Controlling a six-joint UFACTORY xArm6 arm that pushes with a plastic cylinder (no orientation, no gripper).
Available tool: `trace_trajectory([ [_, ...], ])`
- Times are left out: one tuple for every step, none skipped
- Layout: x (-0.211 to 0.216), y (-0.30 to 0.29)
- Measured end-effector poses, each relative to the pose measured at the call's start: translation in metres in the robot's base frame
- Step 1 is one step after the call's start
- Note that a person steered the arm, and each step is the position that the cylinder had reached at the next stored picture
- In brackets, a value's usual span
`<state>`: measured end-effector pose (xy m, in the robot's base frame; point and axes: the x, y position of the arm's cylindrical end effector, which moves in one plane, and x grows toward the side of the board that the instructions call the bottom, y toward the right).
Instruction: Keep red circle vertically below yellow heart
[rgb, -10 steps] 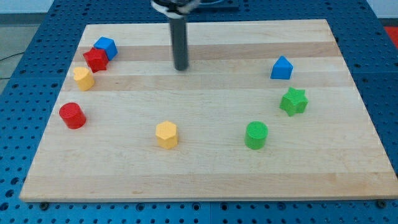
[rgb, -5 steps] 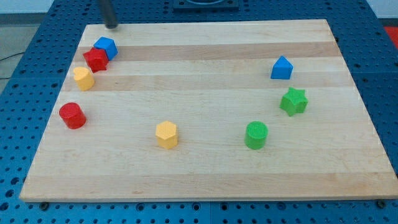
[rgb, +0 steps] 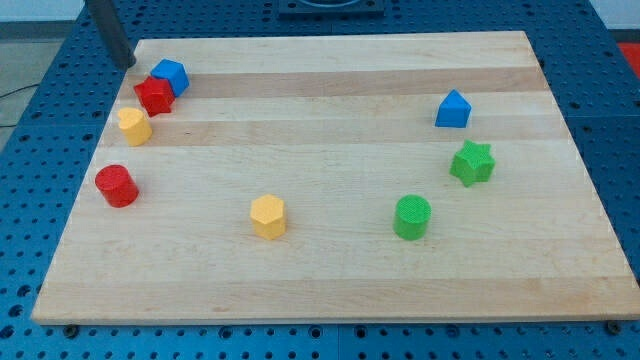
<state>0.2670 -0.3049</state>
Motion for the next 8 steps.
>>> trace_trajectory([
  [0.022,0.0],
  [0.069,0.0],
  [0.101,0.008],
  [0.104,0.04],
  [0.125,0.047],
  [0.135,0.012],
  [0.146,0.001],
  [0.195,0.031],
])
